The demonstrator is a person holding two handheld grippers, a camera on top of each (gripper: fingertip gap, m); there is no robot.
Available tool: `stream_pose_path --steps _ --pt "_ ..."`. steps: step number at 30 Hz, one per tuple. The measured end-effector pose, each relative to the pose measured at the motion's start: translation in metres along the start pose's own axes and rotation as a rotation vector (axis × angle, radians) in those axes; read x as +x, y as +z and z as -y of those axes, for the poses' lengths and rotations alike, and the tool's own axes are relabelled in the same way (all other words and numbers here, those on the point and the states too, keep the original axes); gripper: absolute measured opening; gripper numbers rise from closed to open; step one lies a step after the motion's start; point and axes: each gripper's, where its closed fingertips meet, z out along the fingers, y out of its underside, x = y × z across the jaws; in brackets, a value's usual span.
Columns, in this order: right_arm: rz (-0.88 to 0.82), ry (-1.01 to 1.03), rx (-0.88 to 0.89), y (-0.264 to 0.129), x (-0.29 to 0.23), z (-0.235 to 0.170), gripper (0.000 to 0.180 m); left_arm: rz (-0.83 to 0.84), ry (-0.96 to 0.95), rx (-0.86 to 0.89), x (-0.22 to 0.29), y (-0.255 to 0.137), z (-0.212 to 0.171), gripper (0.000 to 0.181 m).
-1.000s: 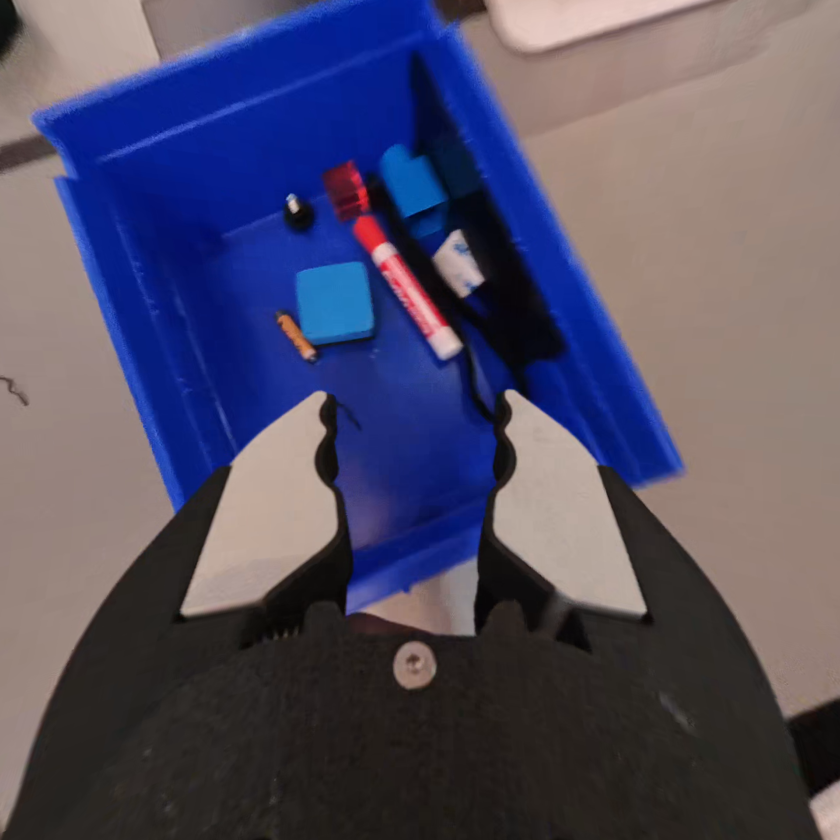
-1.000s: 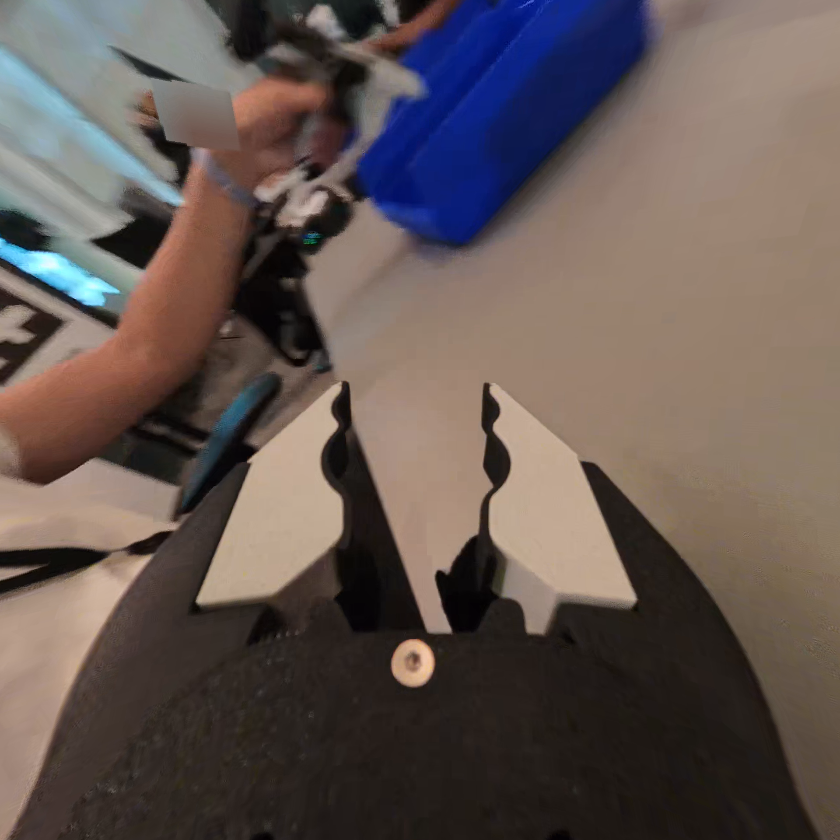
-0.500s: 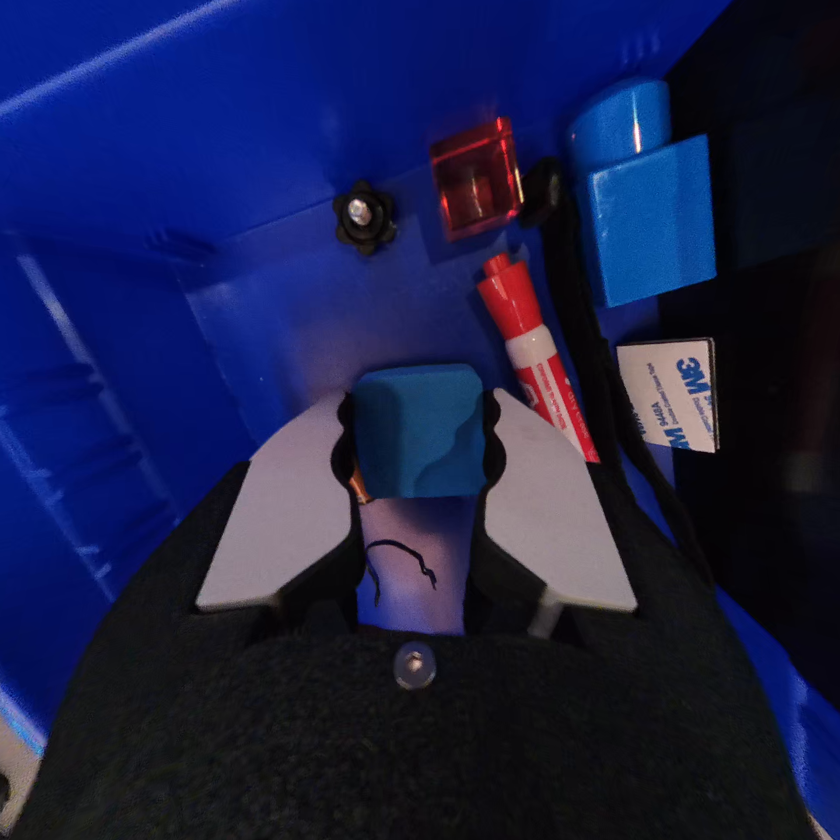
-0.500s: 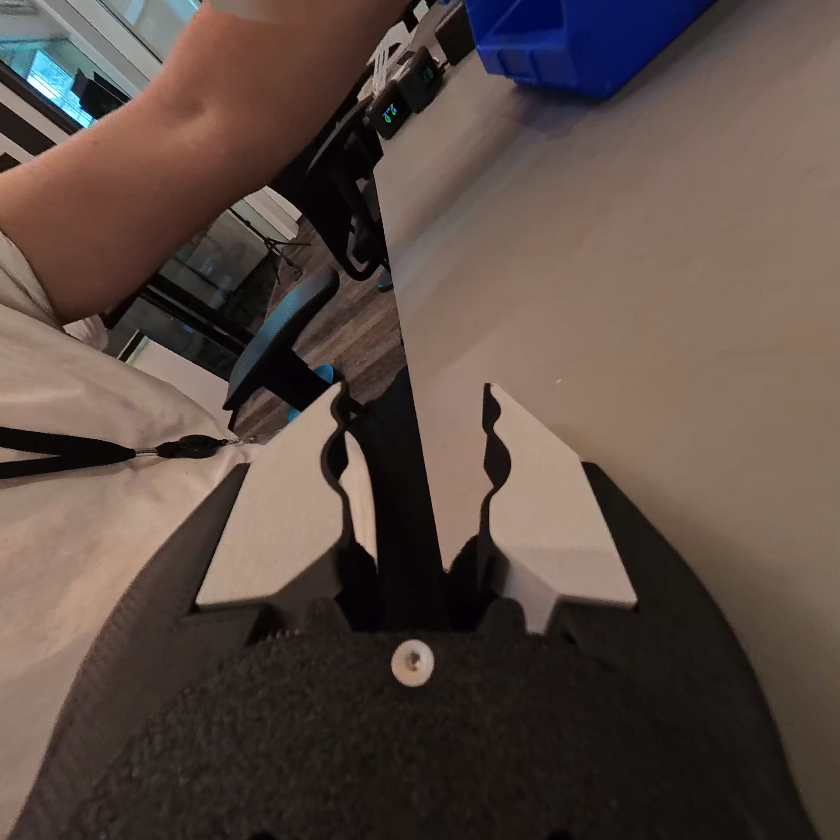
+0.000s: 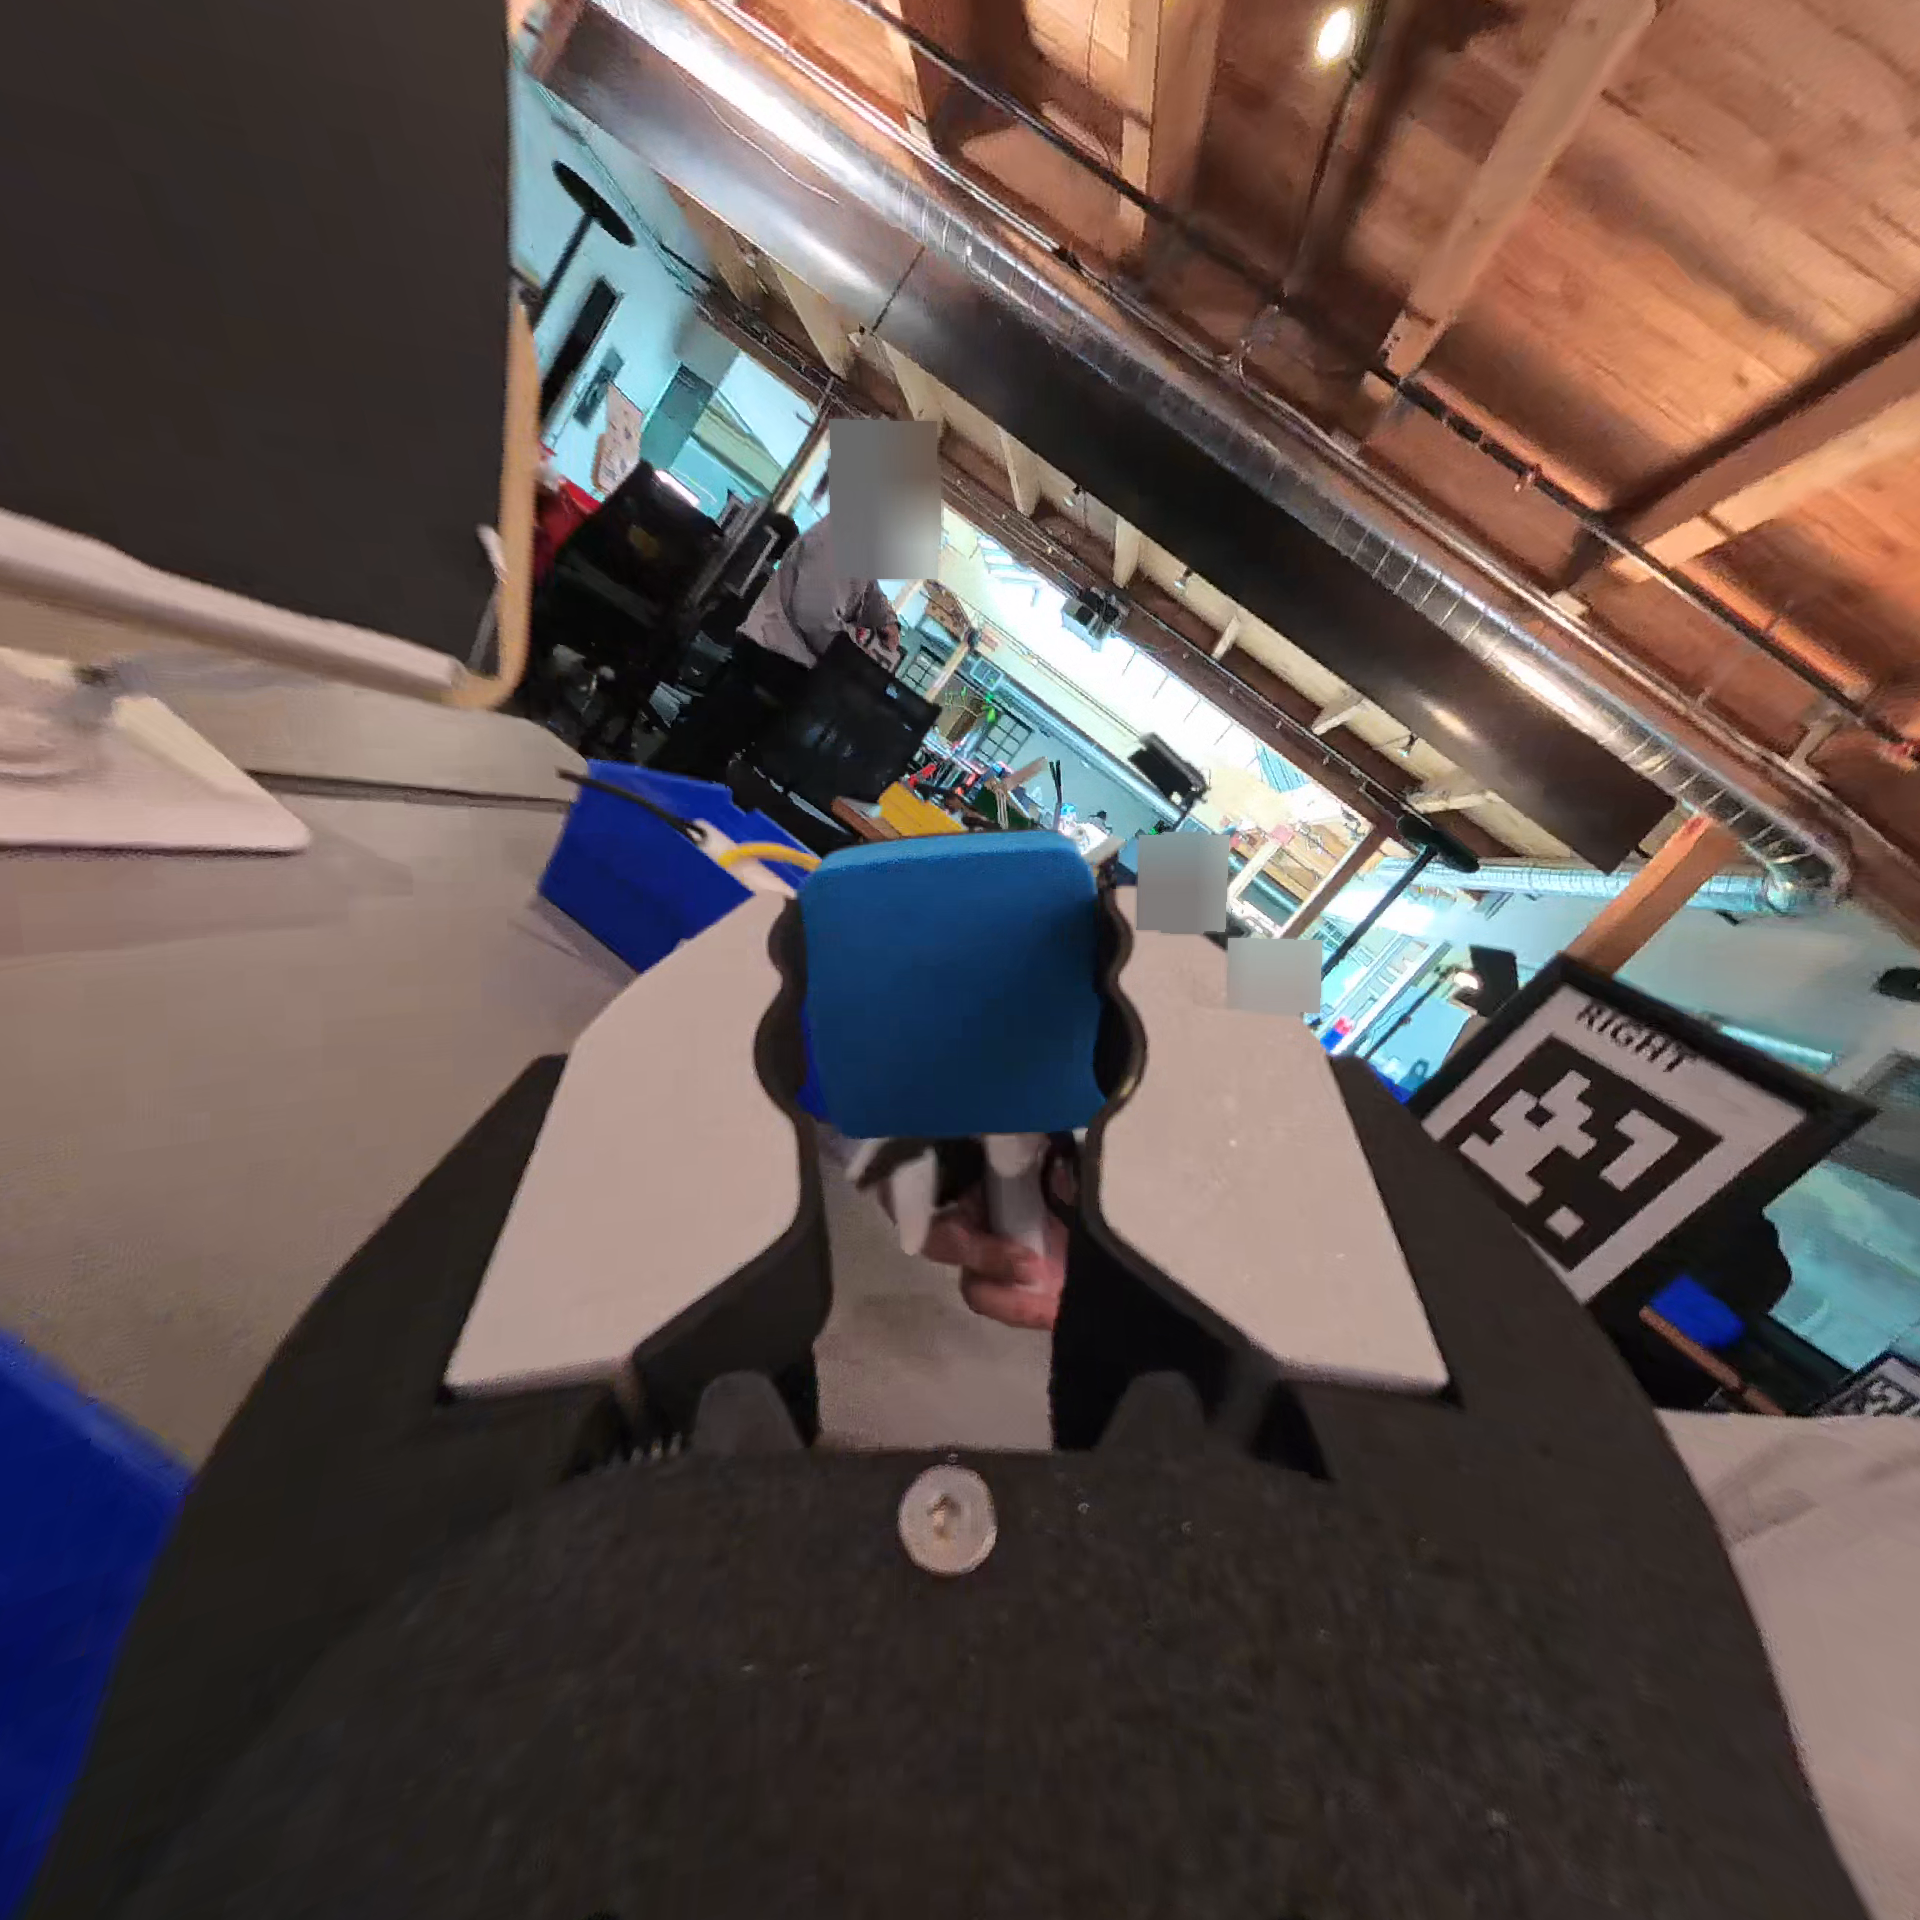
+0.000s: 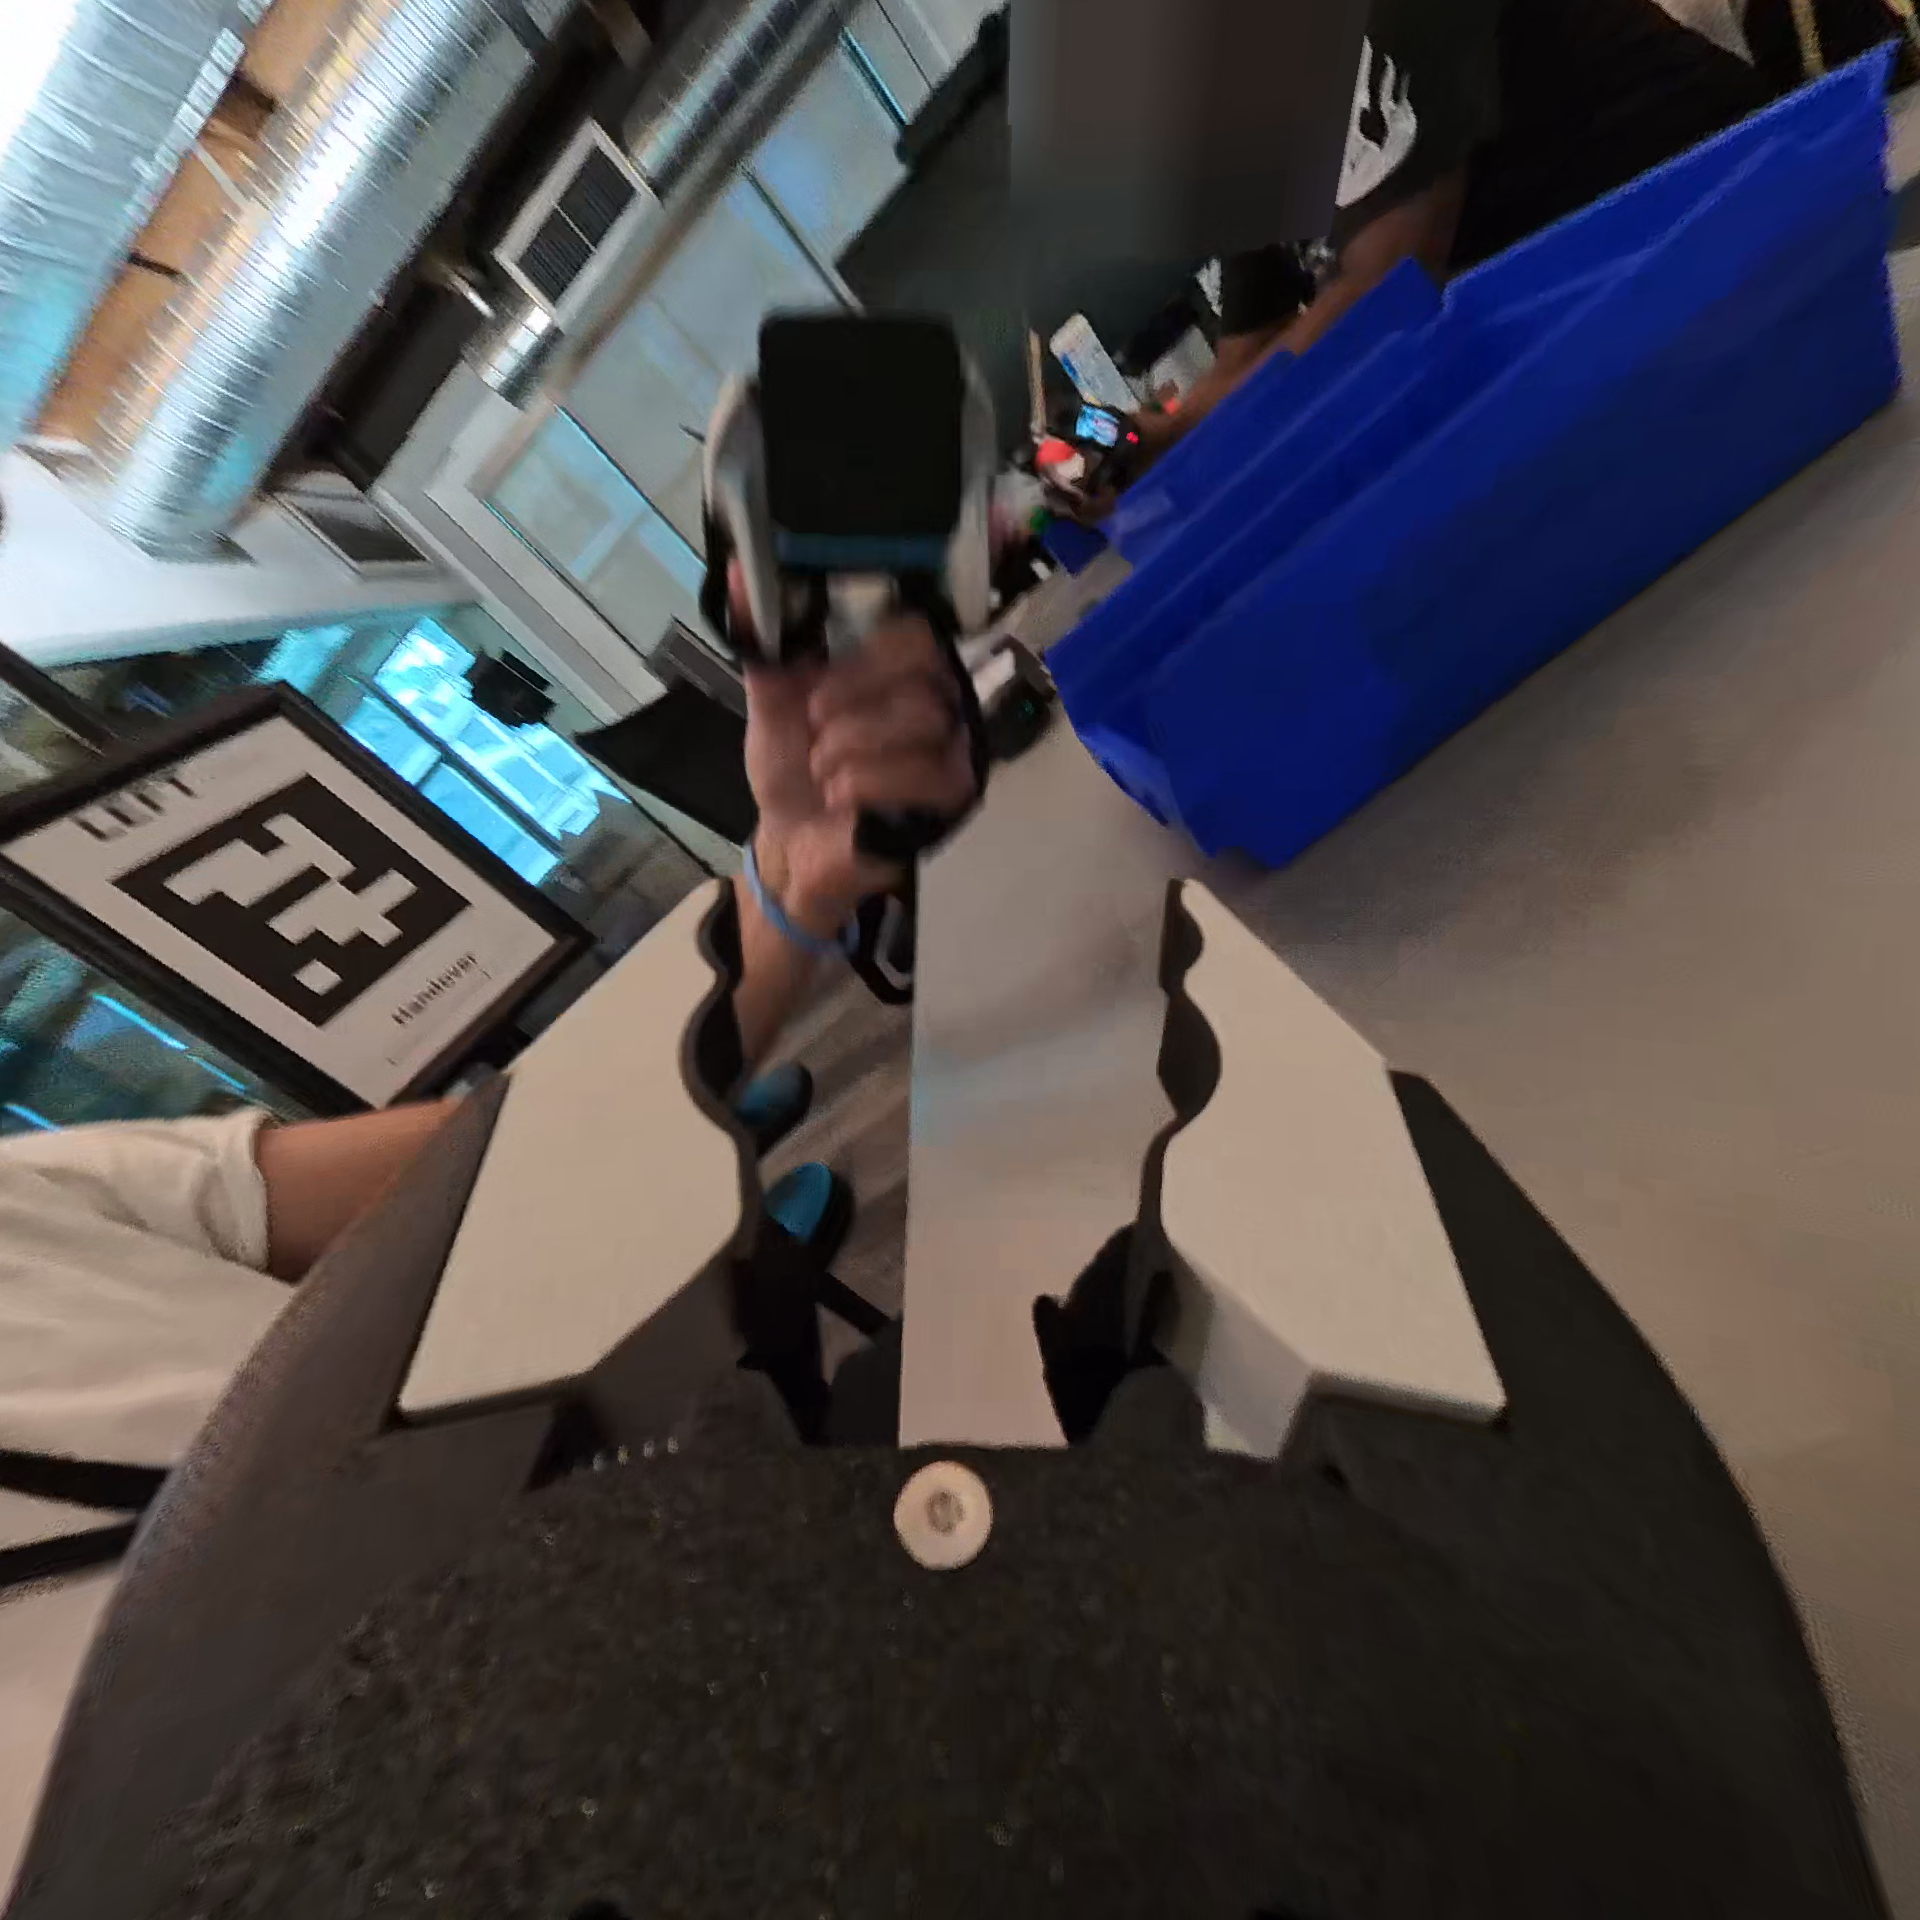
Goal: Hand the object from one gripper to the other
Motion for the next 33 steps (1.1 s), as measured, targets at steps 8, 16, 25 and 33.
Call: stream_pose_path --steps 8,16,25,33 --pt "0.052 0.008 0.021 0.028 0.005 -0.023 0.097 -0.001 -0.051 -0.114 0.003 0.035 -0.088 0.052" --pt "0.158 -0.007 0.036 0.014 -0.017 -0.012 0.056 -0.011 0.022 -0.199 0.017 0.057 -0.125 0.053" --pt "0.057 0.075 -0.15 -0.032 0.011 -0.021 0.056 0.167 0.769 -0.464 -0.01 0.027 -0.151 0.086" --pt "0.446 0.455 -0.713 -0.073 -0.05 -0.094 0.056 -0.087 0.862 -0.723 0.037 0.036 -0.224 0.104"
